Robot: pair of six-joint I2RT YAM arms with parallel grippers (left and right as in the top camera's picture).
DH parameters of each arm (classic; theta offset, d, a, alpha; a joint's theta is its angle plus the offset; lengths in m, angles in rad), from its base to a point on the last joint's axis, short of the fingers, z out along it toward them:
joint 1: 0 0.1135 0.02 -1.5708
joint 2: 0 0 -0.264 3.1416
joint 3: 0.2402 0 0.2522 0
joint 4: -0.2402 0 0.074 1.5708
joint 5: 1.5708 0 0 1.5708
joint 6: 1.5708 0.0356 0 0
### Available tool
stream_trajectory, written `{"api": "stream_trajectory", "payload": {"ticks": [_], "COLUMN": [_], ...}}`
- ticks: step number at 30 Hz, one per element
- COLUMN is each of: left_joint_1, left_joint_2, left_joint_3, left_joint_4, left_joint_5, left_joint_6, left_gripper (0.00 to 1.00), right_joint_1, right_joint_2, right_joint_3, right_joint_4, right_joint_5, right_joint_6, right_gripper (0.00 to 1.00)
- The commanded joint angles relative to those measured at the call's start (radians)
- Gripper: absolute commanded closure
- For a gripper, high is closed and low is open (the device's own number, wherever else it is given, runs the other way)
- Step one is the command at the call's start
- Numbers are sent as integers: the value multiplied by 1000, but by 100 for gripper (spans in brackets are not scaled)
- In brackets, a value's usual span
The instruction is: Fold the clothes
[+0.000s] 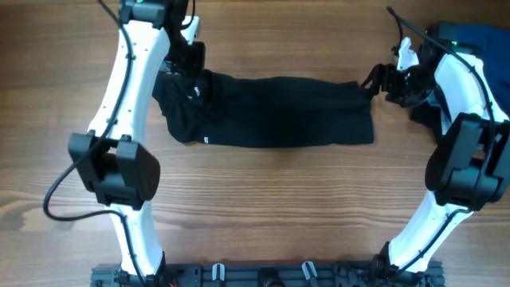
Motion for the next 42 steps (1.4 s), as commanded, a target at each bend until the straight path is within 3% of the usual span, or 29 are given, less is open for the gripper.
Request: {"api": "stream_trajectory", "payload": {"ticks": [1,11,15,19,29,32,33,36,42], "left_joint_1": [18,85,115,137,142,141,142,142,142], "left_joint_2": [0,-2,-2,-1,-1,-1,-1,-1,-1], "left_joint_3": [1,1,1,1,1,1,1,1,1], "left_joint_4": [-10,-34,-32,-32,-32,-31,-28,-22,-21], "left_joint_5": [-6,-7,-6,-6,-6,-6,-5,-6,-6], "left_joint_6": [-3,-3,-3,-3,-3,-3,-3,-3,-3], "left_gripper": [96,96,96,94,92,92,91,91,90], "right_joint_1": [2,3,24,68,135,127,119,92,-6], "right_joint_2": [4,4,4,4,4,4,4,4,4], "right_joint_3": [-84,-228,-270,-317,-404,-407,-407,-407,-399], "right_joint_4": [45,266,346,370,344,352,365,386,391], "right_joint_5": [-38,-33,-32,-3,108,142,152,148,100], "right_joint_6": [-17,-18,-10,38,144,151,172,200,120], "right_gripper": [18,19,27,32,32,46,66,96,96]}}
